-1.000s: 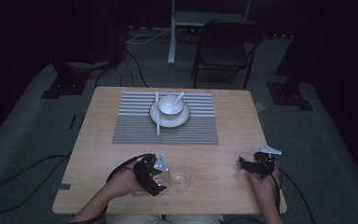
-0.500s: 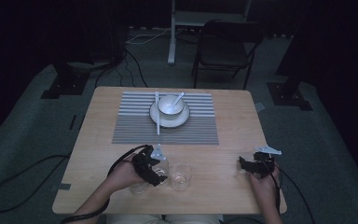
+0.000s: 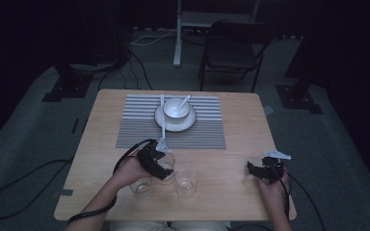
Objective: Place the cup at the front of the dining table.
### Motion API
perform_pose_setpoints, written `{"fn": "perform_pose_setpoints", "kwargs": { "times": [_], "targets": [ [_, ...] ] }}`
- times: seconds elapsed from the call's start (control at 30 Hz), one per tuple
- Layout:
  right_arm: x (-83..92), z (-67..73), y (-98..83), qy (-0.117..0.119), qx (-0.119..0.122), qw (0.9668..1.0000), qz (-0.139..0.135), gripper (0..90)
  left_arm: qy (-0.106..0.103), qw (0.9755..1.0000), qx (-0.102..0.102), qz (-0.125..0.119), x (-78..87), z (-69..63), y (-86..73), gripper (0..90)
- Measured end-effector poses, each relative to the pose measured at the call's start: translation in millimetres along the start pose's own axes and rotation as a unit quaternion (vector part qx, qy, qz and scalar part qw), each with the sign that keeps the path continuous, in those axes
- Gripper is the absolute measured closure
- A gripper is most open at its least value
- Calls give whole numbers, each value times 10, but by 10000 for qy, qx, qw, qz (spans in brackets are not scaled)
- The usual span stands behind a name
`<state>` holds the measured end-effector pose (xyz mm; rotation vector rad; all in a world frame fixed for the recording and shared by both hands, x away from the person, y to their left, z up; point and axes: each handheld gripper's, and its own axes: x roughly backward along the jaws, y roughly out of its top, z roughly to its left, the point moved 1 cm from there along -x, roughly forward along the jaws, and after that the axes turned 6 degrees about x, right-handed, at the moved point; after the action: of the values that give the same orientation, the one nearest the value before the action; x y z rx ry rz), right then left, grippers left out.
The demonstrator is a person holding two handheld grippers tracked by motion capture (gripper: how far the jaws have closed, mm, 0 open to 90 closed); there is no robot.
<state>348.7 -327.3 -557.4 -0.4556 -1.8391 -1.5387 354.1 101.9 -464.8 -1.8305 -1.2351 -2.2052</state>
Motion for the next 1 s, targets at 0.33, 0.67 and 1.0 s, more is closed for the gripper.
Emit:
{"fn": "perform_pose_setpoints", "kwargs": {
  "times": [0.33, 0.67, 1.0],
  "targets": [
    [0, 0, 0, -1, -1, 10000, 0, 118, 270, 9988, 395, -44, -8, 253, 6, 178],
    [0, 0, 0, -1, 0, 10000, 0, 118, 785, 9927, 863, -319, 105, 544, 11, 178],
    [0, 0, 0, -1, -1, 10000, -1, 118, 1099, 9851, 1278, -348, 107, 891, 19, 179]
  ]
}}
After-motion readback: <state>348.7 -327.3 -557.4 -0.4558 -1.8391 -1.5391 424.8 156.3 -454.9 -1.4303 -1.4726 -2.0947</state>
